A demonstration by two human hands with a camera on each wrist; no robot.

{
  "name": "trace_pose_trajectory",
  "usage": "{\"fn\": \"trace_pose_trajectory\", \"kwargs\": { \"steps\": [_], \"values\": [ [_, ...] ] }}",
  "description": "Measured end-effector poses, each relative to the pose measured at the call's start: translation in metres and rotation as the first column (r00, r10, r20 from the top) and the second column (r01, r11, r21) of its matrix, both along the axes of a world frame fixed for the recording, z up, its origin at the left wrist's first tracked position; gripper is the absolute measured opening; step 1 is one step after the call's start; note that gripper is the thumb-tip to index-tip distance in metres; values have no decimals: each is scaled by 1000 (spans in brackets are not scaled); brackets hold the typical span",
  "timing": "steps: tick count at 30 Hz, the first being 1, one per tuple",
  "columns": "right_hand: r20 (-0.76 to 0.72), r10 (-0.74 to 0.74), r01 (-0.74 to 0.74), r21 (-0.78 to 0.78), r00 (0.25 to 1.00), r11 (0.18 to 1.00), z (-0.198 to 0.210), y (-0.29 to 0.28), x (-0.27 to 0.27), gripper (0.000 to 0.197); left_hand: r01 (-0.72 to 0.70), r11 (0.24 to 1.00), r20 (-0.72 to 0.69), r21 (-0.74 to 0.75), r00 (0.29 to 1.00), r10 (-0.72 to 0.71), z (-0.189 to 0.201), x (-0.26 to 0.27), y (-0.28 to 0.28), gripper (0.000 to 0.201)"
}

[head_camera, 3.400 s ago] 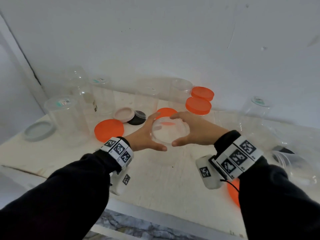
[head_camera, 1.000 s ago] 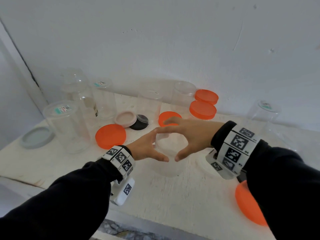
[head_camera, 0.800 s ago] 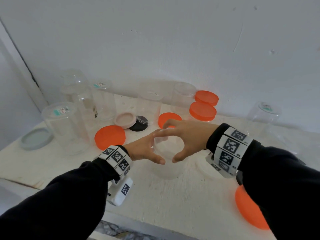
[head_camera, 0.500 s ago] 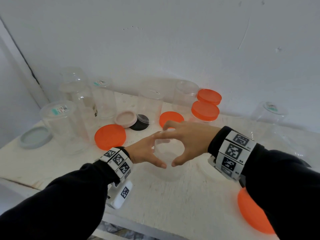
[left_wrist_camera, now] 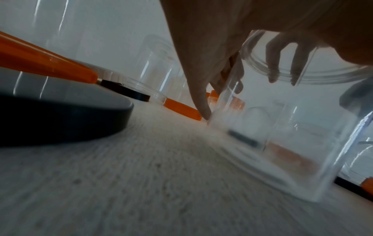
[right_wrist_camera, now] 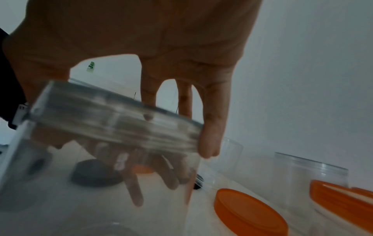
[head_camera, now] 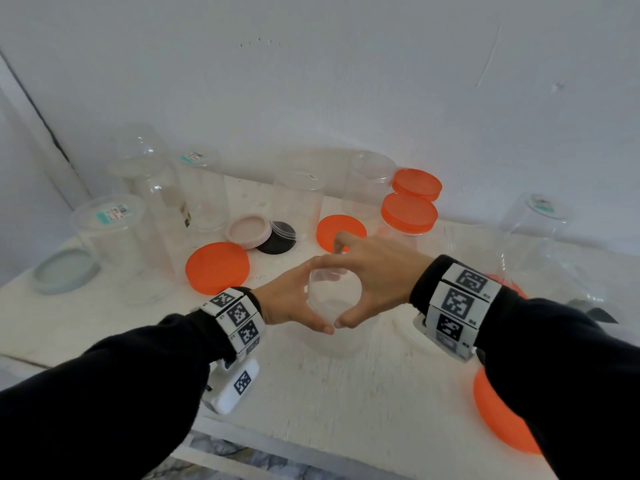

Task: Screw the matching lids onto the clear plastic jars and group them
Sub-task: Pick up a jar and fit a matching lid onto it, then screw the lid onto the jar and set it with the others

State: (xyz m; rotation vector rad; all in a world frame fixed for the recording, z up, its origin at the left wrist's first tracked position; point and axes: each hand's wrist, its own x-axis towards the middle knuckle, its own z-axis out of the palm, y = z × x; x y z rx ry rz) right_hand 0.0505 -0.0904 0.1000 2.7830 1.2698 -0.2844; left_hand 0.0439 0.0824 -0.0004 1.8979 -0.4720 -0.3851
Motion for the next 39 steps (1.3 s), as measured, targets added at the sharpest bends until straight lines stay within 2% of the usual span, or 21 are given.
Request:
{"fn": "trace_pose_trajectory", "kwargs": {
  "steps": [10, 14, 18, 21, 23, 25, 27, 29, 31, 34, 36, 39],
  "values": [
    [-6, -82, 82, 35, 997, 996, -3, -1, -12, 79, 27, 999, 1, 24, 1000, -27, 2, -2, 0, 94],
    [-43, -111, 112, 9, 993, 994, -4, -7, -17, 81, 23, 1000, -23, 18, 999, -23, 1, -7, -2, 102],
    [-53, -117, 115, -50, 992, 992, -4, -10, -17, 90, 155, 980, -66, 122, 987, -148, 12, -3, 4, 109],
    [-49, -135, 132, -68, 990, 989, -4, -14, -17, 93, 249, 924, -82, 290, 968, -235, 22, 7, 15, 98],
    [-59, -165, 163, -51, 984, 985, -5, -20, -16, 92, 192, 904, -46, 382, 981, -189, 27, 15, 24, 78],
    [-62, -198, 197, -27, 978, 980, -5, -27, -15, 92, 57, 915, 62, 400, 994, -89, 33, 25, 33, 56],
    [-48, -226, 227, 2, 973, 974, -3, -32, -10, 92, -123, 939, 210, 320, 976, 56, 38, 38, 39, 44],
    [-18, -250, 250, 42, 968, 967, -1, -37, -4, 93, -302, 923, 372, 239, 906, 200, 42, 54, 44, 41],
    [9, -291, 288, 113, 957, 951, 0, -40, 4, 94, -406, 885, 511, 227, 823, 247, 46, 72, 46, 41],
    [40, -354, 336, 234, 934, 912, 1, -44, 19, 97, -507, 810, 645, 294, 731, 223, 49, 96, 48, 50],
    [49, -385, 356, 290, 922, 889, 2, -45, 31, 99, -556, 761, 678, 335, 703, 215, 50, 108, 48, 62],
    [65, -431, 387, 335, 900, 859, 3, -44, 49, 102, -588, 692, 679, 419, 709, 191, 51, 122, 44, 83]
  ]
}}
